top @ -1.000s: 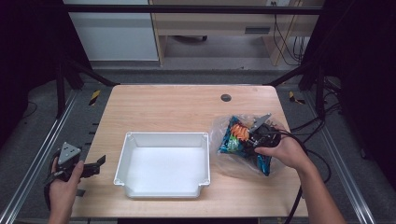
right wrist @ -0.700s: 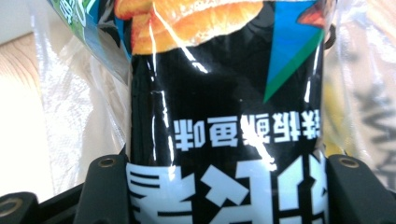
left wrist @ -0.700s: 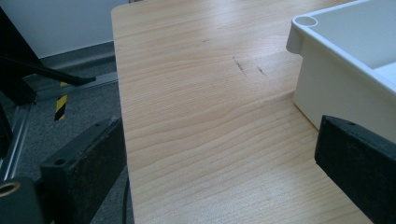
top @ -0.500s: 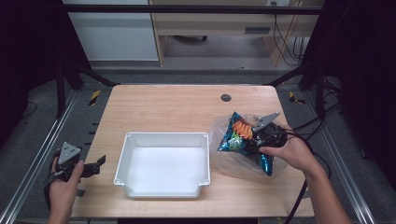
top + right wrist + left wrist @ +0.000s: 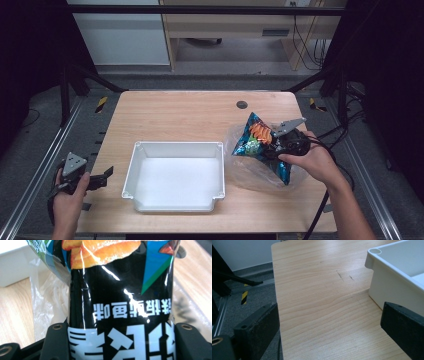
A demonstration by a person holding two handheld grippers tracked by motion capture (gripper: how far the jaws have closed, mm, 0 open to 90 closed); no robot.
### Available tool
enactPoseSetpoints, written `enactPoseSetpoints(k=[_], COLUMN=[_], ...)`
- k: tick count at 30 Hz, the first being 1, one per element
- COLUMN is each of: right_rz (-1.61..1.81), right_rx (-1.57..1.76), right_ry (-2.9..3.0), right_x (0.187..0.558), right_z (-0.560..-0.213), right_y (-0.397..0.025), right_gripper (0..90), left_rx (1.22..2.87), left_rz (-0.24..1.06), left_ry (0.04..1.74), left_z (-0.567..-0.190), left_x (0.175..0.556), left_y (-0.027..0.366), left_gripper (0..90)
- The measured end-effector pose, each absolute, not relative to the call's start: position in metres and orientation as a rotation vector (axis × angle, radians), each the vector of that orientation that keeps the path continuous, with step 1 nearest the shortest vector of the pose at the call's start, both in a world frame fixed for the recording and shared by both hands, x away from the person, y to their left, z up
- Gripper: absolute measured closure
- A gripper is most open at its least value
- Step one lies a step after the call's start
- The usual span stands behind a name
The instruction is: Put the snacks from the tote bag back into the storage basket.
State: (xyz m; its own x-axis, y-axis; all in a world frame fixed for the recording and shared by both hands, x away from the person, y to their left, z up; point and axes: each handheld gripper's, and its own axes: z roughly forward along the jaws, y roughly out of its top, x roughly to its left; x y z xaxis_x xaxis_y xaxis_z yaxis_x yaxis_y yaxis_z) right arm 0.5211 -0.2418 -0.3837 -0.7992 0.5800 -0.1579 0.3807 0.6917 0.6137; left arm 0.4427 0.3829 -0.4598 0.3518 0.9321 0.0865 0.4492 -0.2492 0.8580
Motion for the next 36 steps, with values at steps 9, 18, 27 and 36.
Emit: enactPoseSetpoints(k=[9, 18, 27, 36], right_rz=[0.88, 0.92, 0.947, 0.981], right_rx=[0.738, 0.693, 0.619, 0.547], right_ry=[2.519, 2.48, 2.469, 2.485], right_x=[0.521, 0.512, 0.5, 0.49], right_z=[-0.365, -0.347, -0.331, -0.322], right_y=[-0.235, -0.216, -0.191, -0.165], right_gripper=[41.6, 41.6, 41.5, 41.4], left_rx=[1.846, 1.841, 1.838, 1.839], left_rz=[0.798, 0.798, 0.799, 0.798], left_ry=[1.213, 1.216, 1.217, 1.214], left_z=[-0.46, -0.459, -0.459, -0.459], left_x=[0.443, 0.442, 0.442, 0.442], left_y=[0.383, 0.384, 0.384, 0.384], left_gripper=[2.1, 2.1, 2.1, 2.1])
